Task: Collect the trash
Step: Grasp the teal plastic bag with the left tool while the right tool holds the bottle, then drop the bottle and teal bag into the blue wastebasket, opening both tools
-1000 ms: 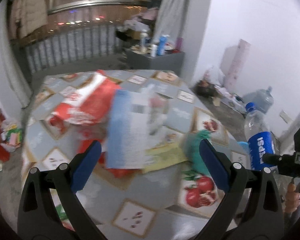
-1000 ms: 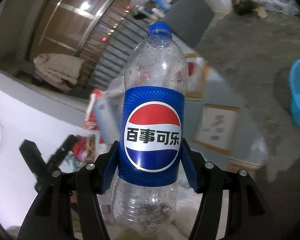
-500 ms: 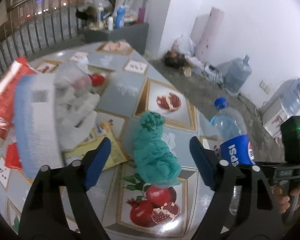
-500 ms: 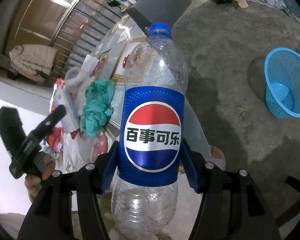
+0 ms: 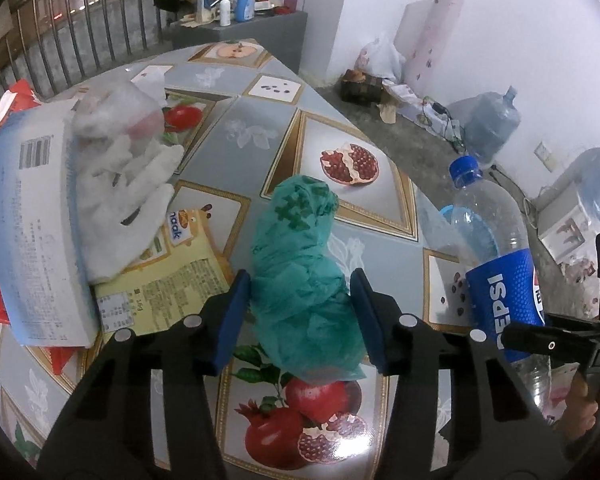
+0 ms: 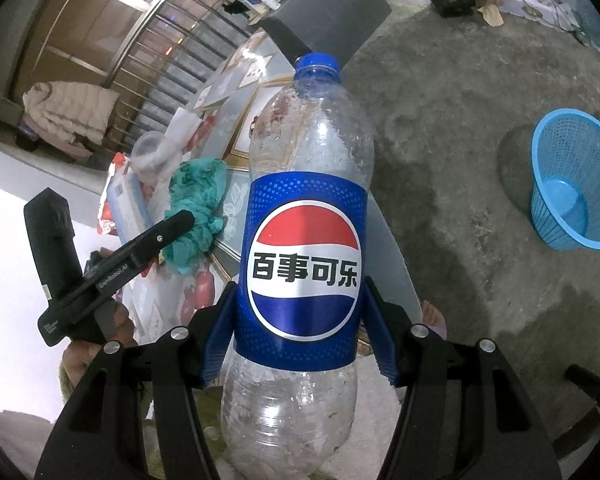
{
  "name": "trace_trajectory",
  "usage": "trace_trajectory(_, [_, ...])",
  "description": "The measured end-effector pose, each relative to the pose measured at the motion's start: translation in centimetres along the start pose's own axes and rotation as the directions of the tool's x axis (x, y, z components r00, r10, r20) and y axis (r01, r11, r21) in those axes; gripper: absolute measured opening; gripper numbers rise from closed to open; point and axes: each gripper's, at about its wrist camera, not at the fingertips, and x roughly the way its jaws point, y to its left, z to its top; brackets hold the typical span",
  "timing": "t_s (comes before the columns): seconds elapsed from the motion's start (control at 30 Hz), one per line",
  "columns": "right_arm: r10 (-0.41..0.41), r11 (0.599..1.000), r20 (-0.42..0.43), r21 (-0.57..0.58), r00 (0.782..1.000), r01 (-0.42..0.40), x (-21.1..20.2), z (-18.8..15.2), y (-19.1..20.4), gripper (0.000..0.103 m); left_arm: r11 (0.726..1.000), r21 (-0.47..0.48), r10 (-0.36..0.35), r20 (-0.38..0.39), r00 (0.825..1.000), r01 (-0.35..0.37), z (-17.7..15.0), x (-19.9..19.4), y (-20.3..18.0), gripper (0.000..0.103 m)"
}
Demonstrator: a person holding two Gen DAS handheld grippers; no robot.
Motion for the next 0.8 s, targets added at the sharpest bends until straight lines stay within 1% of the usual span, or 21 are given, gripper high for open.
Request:
trace_trajectory(0.17, [0.007,1.0,0.012,0.012,1.0,-0.007,-0.3,-0.3,-0.3,0.058,1.0,-0.014,-0.002,0.029,1.0,0.002,0.0,-1.0,0.2,0.047])
trace_trajectory(0.33, [0.024,0.999,0.031,0.028,0.999,-0.025,-1.0,-0.6,-0.6,0.058,1.0,-0.008,-0.003,0.066,0.998,0.004,0.2,-2.4,-0.1,0.047])
trace_trajectory(0.47, [0.044,0.998,0.06,0.048,0.997,-0.047,-2.0,-0.7,-1.0,0.058,1.0,-0.004,-0.021,0.093,0.995,0.022,0.6,-3.5,-0.4,0.047])
trace_trajectory(0.53, [0.059,0.995,0.091,0.069,0.994,-0.066,-2.8,-0.8,-1.4,0.058,0.999,0.006,-0.037,0.105,0.994,0.036,0.9,-4.0,-0.9,0.047])
trace_trajectory(0.63, [0.068,0.99,0.155,0.111,0.986,-0.086,-4.7,-0.9,-2.5,0.058,0.997,0.039,-0.075,0.119,0.99,0.07,1.7,-4.6,-2.1,0.047])
trace_trajectory(0.73, [0.058,0.978,0.229,0.182,0.972,-0.101,-7.0,-1.3,-4.7,0.058,0.986,0.084,-0.156,0.112,0.981,0.148,3.4,-4.7,-4.3,0.047])
trace_trajectory(0.8, [0.062,0.956,0.278,0.259,0.959,-0.137,-8.5,-1.5,-7.2,0.058,0.971,0.126,-0.213,0.09,0.973,0.201,4.5,-4.4,-6.2,0.047])
